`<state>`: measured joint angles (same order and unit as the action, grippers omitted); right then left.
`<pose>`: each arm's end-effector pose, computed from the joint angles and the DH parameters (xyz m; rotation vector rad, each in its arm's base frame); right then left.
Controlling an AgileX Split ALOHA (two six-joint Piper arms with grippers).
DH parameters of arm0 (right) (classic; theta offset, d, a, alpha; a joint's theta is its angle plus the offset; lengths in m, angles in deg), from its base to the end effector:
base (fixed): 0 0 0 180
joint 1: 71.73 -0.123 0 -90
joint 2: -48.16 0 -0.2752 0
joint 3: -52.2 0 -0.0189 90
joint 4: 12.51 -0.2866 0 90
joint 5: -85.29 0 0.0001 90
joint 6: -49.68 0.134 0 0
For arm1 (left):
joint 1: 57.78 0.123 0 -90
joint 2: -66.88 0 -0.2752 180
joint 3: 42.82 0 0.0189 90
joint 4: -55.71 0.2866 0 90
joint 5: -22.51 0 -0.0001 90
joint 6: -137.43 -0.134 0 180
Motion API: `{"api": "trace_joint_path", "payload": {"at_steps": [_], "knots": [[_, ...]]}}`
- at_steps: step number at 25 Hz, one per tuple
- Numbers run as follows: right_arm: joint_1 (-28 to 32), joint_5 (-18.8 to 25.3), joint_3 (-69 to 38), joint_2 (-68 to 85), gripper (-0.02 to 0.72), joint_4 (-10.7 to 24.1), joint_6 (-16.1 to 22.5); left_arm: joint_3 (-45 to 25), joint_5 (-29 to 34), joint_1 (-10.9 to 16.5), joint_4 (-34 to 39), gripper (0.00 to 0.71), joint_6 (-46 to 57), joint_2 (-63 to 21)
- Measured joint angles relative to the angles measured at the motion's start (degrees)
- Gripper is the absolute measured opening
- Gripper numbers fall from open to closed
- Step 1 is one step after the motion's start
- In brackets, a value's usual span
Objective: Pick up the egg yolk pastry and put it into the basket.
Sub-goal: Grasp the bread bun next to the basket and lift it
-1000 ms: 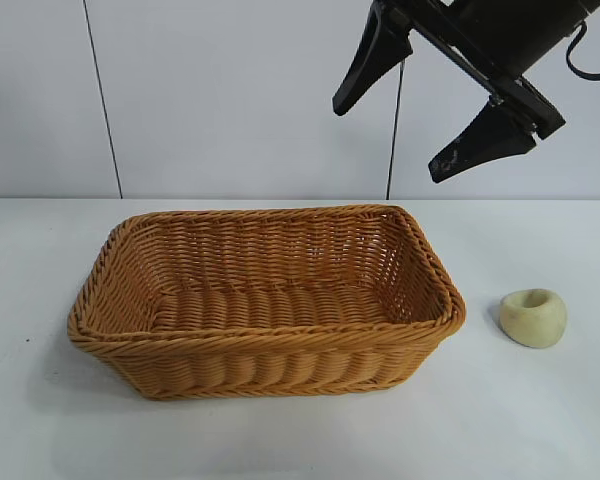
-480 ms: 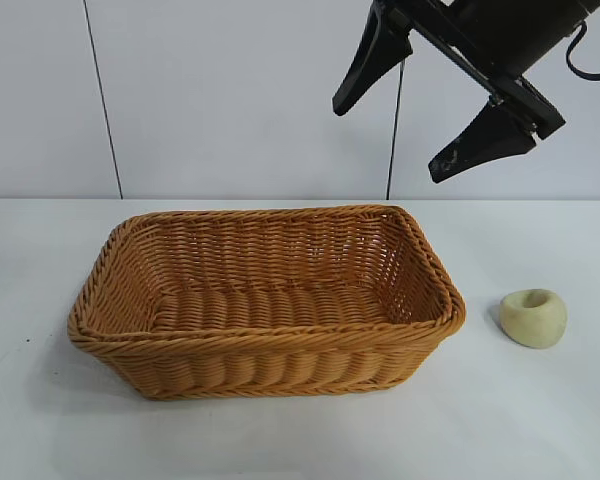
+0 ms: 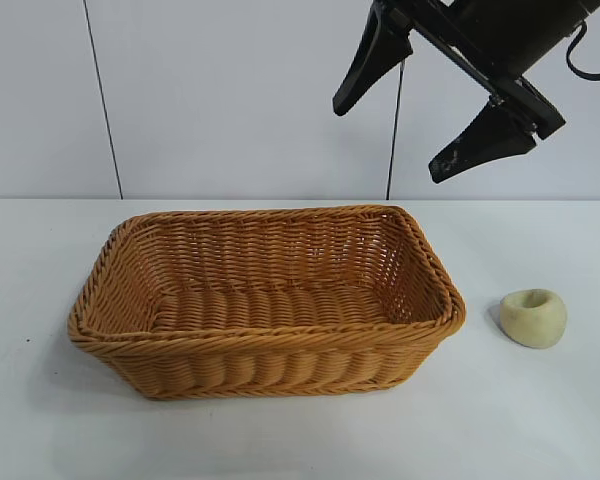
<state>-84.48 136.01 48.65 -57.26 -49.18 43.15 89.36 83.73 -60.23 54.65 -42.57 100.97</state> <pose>0.3798 0.1495 0.2067 -0.0158 2.7168 0.8134 0.1333 -0.0079 0.2291 0.0490 2.4979 -0.0418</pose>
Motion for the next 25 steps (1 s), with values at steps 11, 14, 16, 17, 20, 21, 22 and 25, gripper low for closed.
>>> {"api": "trace_joint_path", "payload": {"at_steps": [11, 14, 16, 17, 20, 21, 22, 25], "knots": [[0.0, 2.8, 0.0, 0.0, 0.694, 11.5, 5.3, -0.2, -0.3, 0.0, -0.1, 0.696, 0.0, -19.9], [0.0, 4.5, 0.0, 0.0, 0.694, 17.9, 8.5, -0.2, -0.3, 0.0, -0.1, 0.696, 0.0, -24.6], [0.0, 5.2, 0.0, 0.0, 0.694, 22.3, 11.0, -0.2, -0.3, 0.0, -0.1, 0.696, 0.0, -26.1], [0.0, 5.5, 0.0, 0.0, 0.694, 24.7, 12.1, -0.2, -0.2, 0.0, -0.1, 0.696, 0.0, -26.2], [0.4, 7.1, 0.0, 0.0, 0.694, 30.3, 15.2, -0.2, -0.2, 0.0, -0.1, 0.696, 0.0, -26.3], [1.0, 7.6, 0.0, 0.0, 0.694, 31.2, 15.5, -0.2, -0.2, 0.0, -0.1, 0.696, 0.0, -26.3], [1.9, 7.7, 0.0, 0.0, 0.694, 31.7, 15.7, -0.2, -0.2, 0.0, -0.1, 0.696, 0.0, -26.3], [5.1, 7.8, 0.0, 0.0, 0.694, 32.3, 15.8, -0.2, -0.2, 0.0, -0.1, 0.696, 0.0, -26.3]]}}
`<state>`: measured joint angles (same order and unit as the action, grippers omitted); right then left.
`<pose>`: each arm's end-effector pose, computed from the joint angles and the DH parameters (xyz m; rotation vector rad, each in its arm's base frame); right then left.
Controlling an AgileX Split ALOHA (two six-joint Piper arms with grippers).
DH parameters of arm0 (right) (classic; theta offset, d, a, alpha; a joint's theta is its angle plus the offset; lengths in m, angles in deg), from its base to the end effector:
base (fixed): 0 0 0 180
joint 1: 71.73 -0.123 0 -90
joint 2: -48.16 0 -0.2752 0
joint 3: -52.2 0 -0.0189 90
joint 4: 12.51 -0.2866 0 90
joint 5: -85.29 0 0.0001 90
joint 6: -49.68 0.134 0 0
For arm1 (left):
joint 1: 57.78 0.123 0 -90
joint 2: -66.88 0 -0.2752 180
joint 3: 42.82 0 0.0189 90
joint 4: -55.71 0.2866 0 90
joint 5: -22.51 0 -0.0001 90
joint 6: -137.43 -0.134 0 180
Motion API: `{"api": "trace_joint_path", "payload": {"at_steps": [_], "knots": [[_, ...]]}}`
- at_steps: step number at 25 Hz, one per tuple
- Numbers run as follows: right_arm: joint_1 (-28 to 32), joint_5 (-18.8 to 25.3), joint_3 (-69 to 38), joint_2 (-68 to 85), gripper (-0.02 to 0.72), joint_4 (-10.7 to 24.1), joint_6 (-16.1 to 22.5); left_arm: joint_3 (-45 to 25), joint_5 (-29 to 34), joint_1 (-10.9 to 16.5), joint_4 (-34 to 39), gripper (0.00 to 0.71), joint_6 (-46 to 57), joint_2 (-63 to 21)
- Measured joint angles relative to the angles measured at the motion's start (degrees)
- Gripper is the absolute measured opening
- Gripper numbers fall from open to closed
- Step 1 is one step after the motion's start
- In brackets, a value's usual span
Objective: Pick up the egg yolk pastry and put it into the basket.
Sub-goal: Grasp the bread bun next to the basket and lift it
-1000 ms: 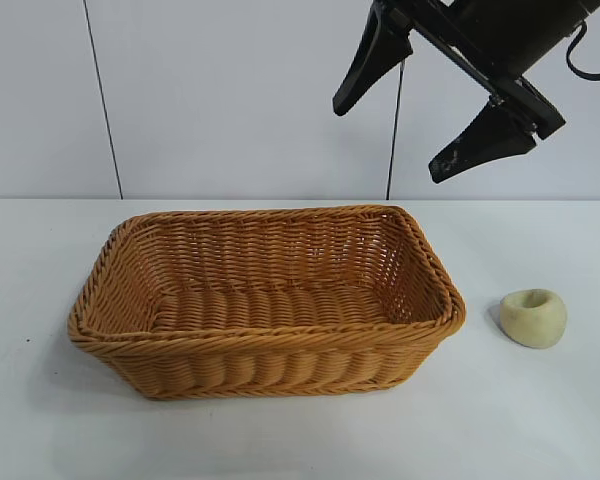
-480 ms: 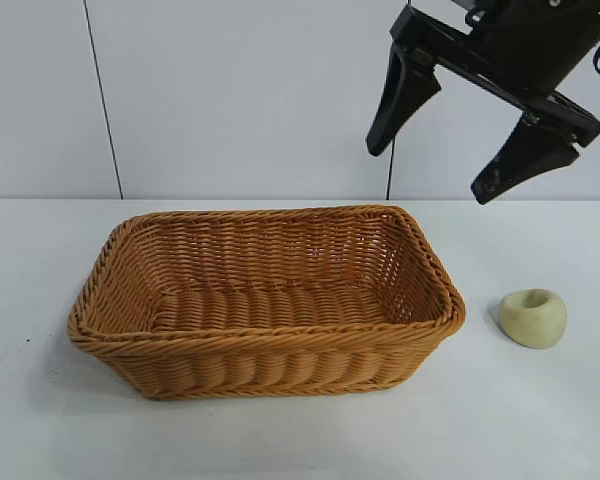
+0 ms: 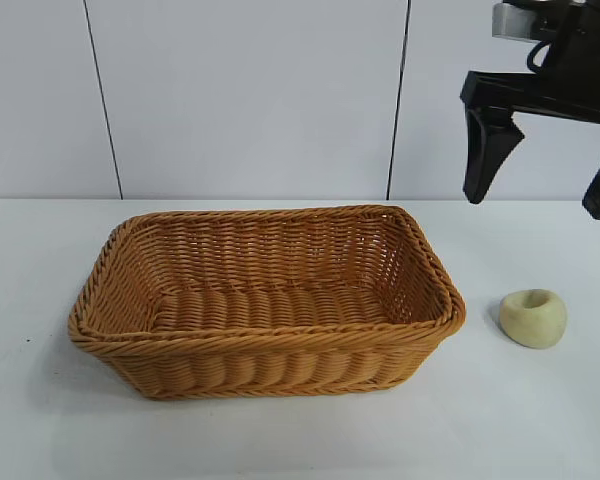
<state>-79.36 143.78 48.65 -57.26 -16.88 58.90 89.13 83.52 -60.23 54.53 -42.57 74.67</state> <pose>0.3749 0.0590 0.1825 0.0886 2.9304 0.1479 0.0732 -0.0055 0.2763 0.0447 2.0391 -0.0514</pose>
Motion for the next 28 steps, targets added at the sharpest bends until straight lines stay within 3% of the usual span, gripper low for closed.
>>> {"api": "trace_joint_path", "payload": {"at_steps": [11, 23, 28], "knots": [[3.5, -1.0, 0.0, -2.1, 0.694, 0.4, -0.8, 0.0, 0.0, 0.0, 0.0, 0.696, 0.0, 0.0], [3.5, -12.1, 0.0, -17.4, 0.694, 0.4, -0.7, 0.0, 0.0, 0.0, 0.0, 0.696, 0.0, 0.0], [3.5, -13.1, 0.0, -20.4, 0.694, 0.4, -0.7, 0.0, 0.0, 0.0, 0.0, 0.696, 0.0, 0.0]]}}
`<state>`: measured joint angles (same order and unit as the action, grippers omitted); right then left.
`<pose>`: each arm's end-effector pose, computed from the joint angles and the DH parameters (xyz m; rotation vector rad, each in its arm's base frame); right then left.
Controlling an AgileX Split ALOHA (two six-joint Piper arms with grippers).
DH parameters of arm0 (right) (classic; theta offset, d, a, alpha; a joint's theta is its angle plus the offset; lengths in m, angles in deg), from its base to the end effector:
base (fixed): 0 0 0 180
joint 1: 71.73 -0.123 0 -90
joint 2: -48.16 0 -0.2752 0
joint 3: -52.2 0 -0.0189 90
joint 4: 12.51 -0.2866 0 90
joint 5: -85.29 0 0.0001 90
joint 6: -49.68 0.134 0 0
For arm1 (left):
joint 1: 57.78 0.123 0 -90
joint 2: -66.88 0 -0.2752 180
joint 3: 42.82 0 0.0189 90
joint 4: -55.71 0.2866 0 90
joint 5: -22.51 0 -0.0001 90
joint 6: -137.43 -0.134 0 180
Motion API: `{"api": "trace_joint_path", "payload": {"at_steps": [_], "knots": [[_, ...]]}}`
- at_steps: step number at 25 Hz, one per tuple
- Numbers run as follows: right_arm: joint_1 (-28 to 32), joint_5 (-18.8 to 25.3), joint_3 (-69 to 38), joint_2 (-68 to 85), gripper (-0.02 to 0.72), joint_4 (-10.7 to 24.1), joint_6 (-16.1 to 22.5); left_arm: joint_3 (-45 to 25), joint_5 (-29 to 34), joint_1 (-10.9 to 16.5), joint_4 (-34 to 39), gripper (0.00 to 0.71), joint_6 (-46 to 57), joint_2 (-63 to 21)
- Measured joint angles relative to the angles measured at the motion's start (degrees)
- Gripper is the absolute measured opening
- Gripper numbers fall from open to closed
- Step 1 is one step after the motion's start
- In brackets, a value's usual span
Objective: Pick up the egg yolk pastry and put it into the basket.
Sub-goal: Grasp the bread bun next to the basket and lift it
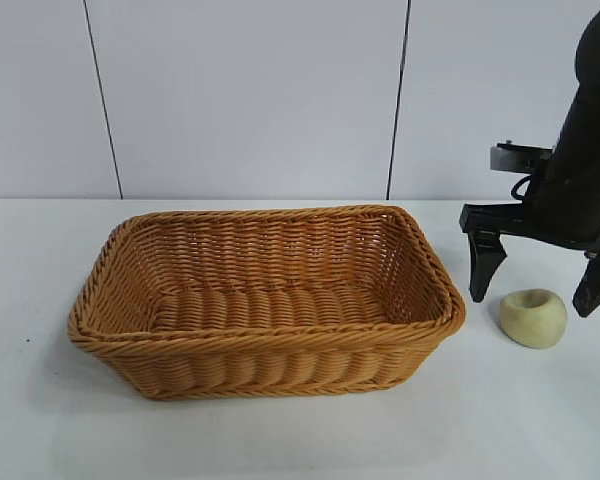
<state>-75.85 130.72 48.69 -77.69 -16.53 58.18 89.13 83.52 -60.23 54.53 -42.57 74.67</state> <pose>0.4054 0.0359 0.0456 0.1884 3.0497 0.0946 0.0732 -0.0055 0.2763 0.0447 2.0391 -0.0514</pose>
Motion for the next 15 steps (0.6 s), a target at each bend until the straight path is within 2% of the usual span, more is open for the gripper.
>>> {"api": "trace_joint_path", "payload": {"at_steps": [4, 7, 10, 13, 15], "knots": [[0.0, -0.7, 0.0, -0.4, 0.676, 0.0, 0.0, 0.0, 0.0, 0.0, 0.0, 0.696, 0.0, 0.0], [0.0, -0.7, 0.0, -0.4, 0.564, 0.0, 0.0, 0.0, 0.0, 0.0, 0.0, 0.696, 0.0, 0.0], [0.0, -0.7, 0.0, -0.4, 0.386, 0.2, 0.0, 0.0, 0.0, 0.0, 0.0, 0.696, 0.0, 0.0], [0.0, -0.7, 0.0, -0.4, 0.166, 0.2, 0.0, 0.0, 0.0, 0.0, 0.0, 0.696, 0.0, 0.0], [0.0, -0.5, 0.2, -0.4, 0.071, 0.2, -0.2, 0.0, 0.0, 0.0, 0.0, 0.696, 0.0, 0.0]]}}
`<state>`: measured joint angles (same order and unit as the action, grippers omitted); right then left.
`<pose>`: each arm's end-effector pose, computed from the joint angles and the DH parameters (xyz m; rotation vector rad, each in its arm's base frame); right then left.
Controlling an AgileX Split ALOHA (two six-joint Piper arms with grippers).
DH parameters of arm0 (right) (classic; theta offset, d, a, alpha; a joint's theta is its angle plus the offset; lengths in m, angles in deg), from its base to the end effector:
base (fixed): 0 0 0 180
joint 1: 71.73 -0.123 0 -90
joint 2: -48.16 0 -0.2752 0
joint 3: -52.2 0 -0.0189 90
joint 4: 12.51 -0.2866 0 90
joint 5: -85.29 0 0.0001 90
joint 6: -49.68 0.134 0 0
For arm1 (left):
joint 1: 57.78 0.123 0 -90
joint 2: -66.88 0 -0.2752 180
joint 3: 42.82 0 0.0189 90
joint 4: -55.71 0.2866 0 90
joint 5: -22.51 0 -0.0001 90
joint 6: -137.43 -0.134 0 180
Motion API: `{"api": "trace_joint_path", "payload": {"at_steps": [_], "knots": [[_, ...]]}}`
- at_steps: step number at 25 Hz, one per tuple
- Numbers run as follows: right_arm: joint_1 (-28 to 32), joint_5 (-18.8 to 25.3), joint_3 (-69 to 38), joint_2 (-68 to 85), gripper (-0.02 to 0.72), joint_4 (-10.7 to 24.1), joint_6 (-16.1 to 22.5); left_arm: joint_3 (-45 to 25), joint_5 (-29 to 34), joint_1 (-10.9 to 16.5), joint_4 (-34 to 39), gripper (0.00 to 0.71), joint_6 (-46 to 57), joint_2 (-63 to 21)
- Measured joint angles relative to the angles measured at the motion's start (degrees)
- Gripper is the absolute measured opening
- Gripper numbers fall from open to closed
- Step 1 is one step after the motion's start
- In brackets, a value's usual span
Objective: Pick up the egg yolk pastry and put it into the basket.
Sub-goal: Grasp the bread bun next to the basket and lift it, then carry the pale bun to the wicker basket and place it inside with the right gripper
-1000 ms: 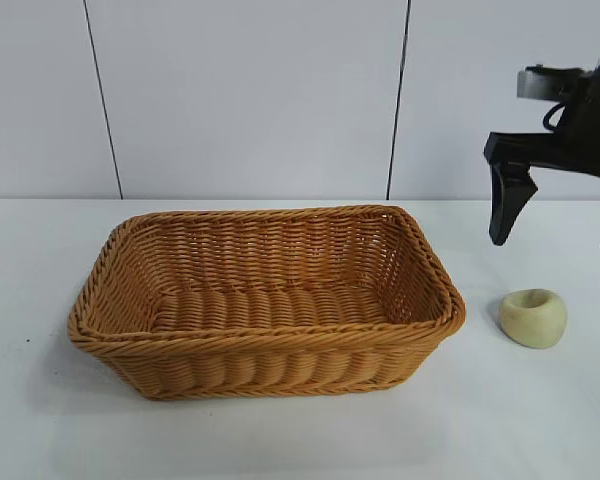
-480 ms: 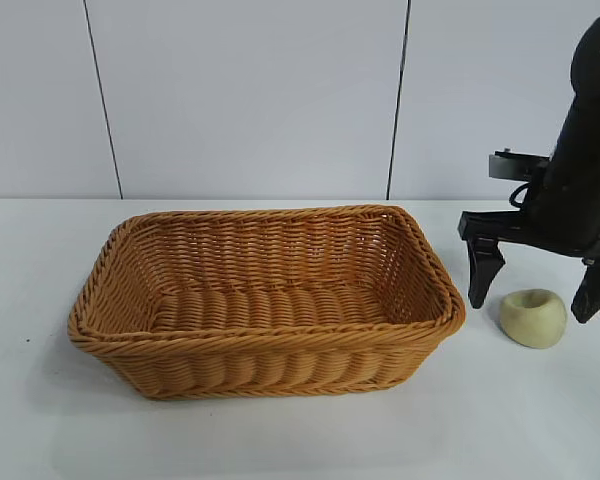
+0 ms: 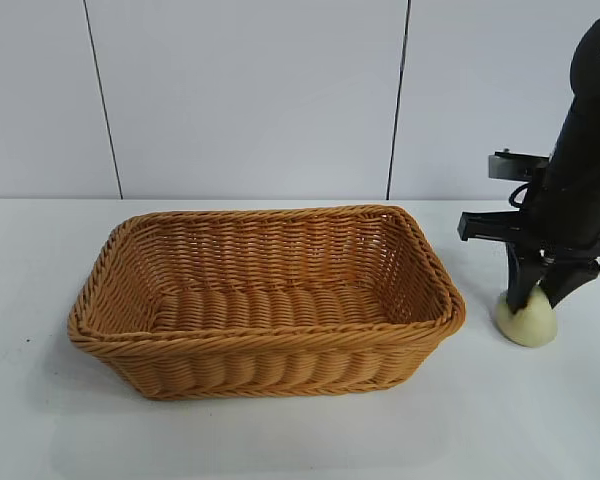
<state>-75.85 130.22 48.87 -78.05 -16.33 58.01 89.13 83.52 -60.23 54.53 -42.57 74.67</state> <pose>0.4071 0.0356 0.0439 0.1805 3.0444 0.0908 0.0732 -0.0055 0.2763 0.0447 2.0391 -0.0514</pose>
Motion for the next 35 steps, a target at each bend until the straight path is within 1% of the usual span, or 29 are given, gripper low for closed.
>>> {"api": "trace_joint_path", "payload": {"at_steps": [2, 5, 17, 23, 27, 29, 33, 35], "knots": [[0.0, 0.3, 0.1, 0.2, 0.042, 0.0, -0.1, 0.0, 0.0, 0.0, 0.0, 0.696, 0.0, 0.0], [0.0, 1.1, 0.1, 1.4, 0.031, 0.0, -1.2, 0.0, -0.1, 0.0, 0.0, 0.696, 0.0, 0.0], [0.0, 4.4, 0.1, 16.6, 0.027, -0.1, -1.5, 0.0, -0.1, 0.0, 0.0, 0.696, 0.0, 0.0], [-0.5, 5.8, 0.1, 21.1, 0.027, -1.5, -1.5, 0.0, -0.1, 0.0, 0.0, 0.696, 0.0, 0.0], [-3.7, 5.1, 0.1, 21.9, 0.026, -3.5, -1.5, 0.0, -0.1, 0.0, 0.0, 0.696, 0.0, 0.0], [-6.3, 4.0, 0.1, 21.9, 0.025, -5.2, -1.5, 0.0, -0.1, 0.0, 0.0, 0.696, 0.0, 0.0], [-12.3, 0.7, 0.1, 21.9, 0.024, -8.8, -1.5, 0.0, -0.1, 0.0, 0.0, 0.696, 0.0, 0.0], [-15.6, -1.2, 0.1, 21.9, 0.024, -10.0, -1.5, 0.0, -0.1, 0.0, 0.0, 0.696, 0.0, 0.0]]}}
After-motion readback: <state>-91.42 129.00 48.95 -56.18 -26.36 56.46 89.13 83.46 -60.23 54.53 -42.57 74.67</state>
